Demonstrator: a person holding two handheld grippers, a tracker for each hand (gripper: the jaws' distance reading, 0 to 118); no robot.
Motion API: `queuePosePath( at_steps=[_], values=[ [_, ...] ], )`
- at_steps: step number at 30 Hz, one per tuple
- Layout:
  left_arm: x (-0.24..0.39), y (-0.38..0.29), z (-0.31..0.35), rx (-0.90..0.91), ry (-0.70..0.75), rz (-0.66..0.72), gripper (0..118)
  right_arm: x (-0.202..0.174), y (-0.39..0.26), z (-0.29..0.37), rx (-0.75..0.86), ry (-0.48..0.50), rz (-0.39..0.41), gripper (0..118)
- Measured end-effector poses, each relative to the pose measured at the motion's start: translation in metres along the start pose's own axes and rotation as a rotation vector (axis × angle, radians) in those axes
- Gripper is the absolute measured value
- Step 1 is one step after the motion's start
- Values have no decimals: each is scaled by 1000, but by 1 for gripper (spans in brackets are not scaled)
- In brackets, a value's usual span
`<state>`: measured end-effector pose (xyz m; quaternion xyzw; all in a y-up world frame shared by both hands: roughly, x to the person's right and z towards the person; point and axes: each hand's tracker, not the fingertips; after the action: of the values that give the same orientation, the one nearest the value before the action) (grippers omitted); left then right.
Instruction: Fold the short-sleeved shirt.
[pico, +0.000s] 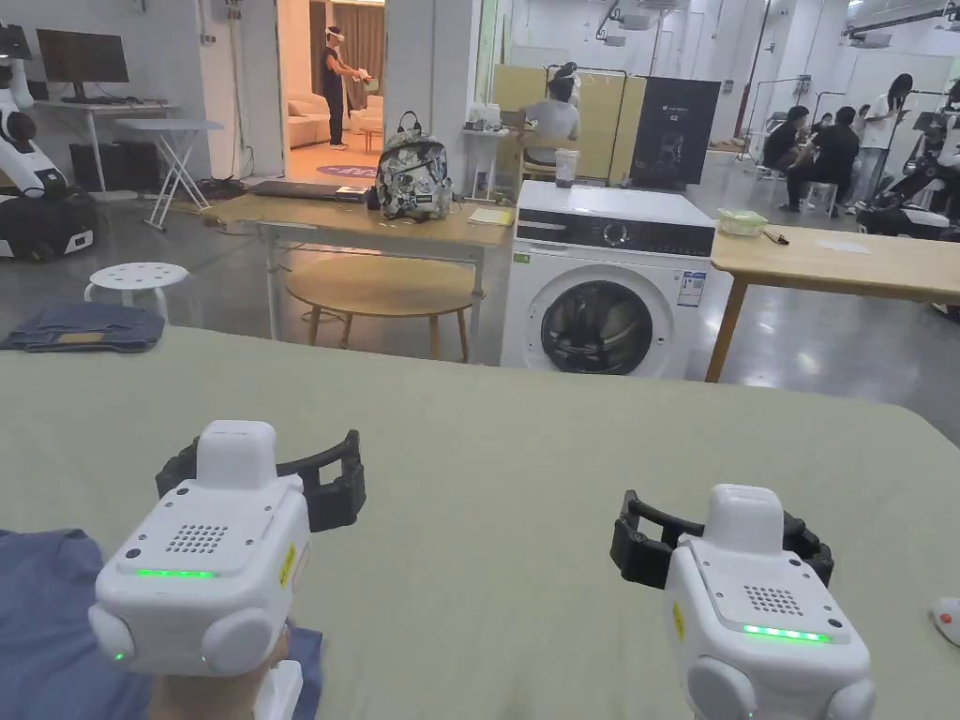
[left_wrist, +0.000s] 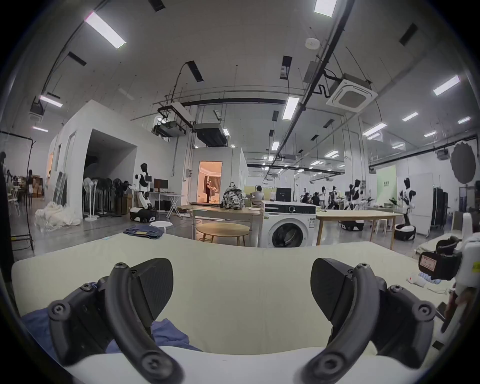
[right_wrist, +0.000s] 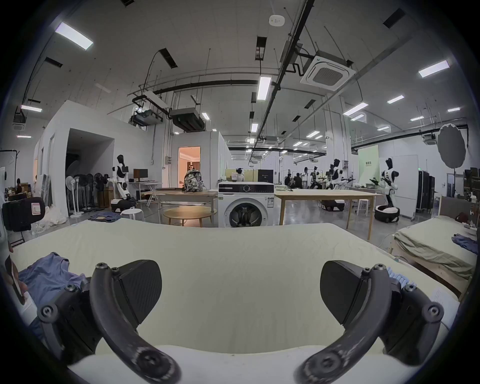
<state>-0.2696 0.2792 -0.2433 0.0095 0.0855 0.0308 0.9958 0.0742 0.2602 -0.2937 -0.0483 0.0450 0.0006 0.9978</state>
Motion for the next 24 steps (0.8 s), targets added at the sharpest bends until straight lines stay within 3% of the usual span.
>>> queuePosePath(
  at_steps=[7,10,14,16,17,19,20,21,24],
  values=[
    [2,2,-2,-60,18,-9,108,-1,-5,3,-17,5,-11,118],
    [-4,3,-2,-61,13,66,108,9,-2,8,3,0,-163,118],
    [-18,6,-3,-66,-32,288,108,25,7,11,14,-20,-422,118],
    [-19,7,-5,-83,-13,301,108,29,11,10,8,-48,-478,118],
    [-16,10,-6,-85,12,234,108,26,15,9,6,-52,-440,118],
    [-3,9,-11,-91,39,-53,108,15,22,4,-3,-52,-167,118],
    [5,7,-12,-93,42,-227,108,6,24,2,10,-56,35,118],
    [14,5,-13,-94,63,-423,107,-7,20,0,72,-60,289,118],
    [32,-8,-11,-60,130,-860,107,-25,9,-1,169,-103,807,118]
  ],
)
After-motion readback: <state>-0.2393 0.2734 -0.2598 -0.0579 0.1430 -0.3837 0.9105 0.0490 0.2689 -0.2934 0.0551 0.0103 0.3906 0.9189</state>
